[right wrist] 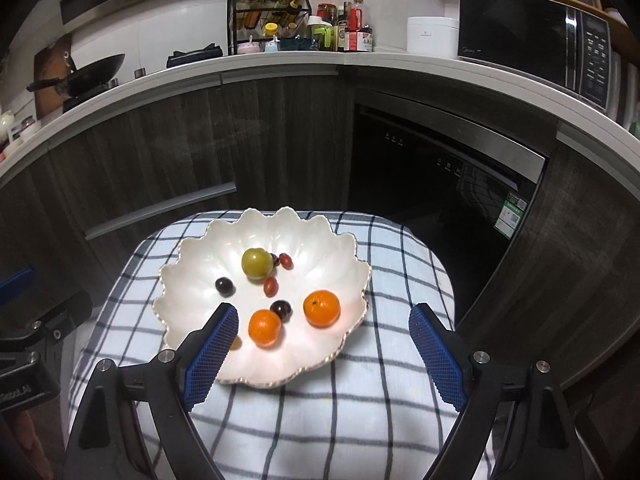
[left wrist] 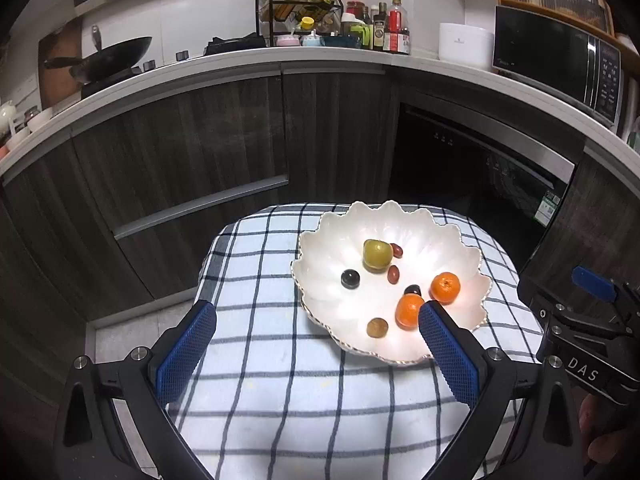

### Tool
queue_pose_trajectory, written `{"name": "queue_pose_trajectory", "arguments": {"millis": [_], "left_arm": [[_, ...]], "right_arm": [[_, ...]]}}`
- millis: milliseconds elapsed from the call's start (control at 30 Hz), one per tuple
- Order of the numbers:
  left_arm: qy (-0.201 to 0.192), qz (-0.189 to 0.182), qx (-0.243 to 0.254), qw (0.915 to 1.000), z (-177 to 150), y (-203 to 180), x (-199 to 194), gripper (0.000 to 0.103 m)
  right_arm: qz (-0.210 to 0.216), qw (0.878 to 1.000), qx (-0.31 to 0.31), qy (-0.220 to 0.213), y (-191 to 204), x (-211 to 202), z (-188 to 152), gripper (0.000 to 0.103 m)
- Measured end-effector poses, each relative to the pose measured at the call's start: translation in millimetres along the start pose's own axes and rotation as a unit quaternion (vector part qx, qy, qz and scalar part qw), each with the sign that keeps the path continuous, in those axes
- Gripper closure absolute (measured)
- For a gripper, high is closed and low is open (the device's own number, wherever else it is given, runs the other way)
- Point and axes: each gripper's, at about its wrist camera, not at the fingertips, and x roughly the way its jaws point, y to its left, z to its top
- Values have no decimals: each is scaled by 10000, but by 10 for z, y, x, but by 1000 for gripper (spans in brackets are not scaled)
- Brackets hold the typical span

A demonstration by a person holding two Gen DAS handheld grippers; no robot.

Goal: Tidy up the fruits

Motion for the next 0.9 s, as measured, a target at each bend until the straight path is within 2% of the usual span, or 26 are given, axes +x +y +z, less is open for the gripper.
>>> {"name": "queue_pose_trajectory", "arguments": {"millis": [167,900], "left_arm": [[-102,14,-123,9999,-141,9,-157,0],[151,63,-357,9992,-866,40,-569,0]], "right_arm": [[-3,10000,25,-55,-16,-164,-128,15],[-65,9989,449,-76,-94,-765,-861,15]]}}
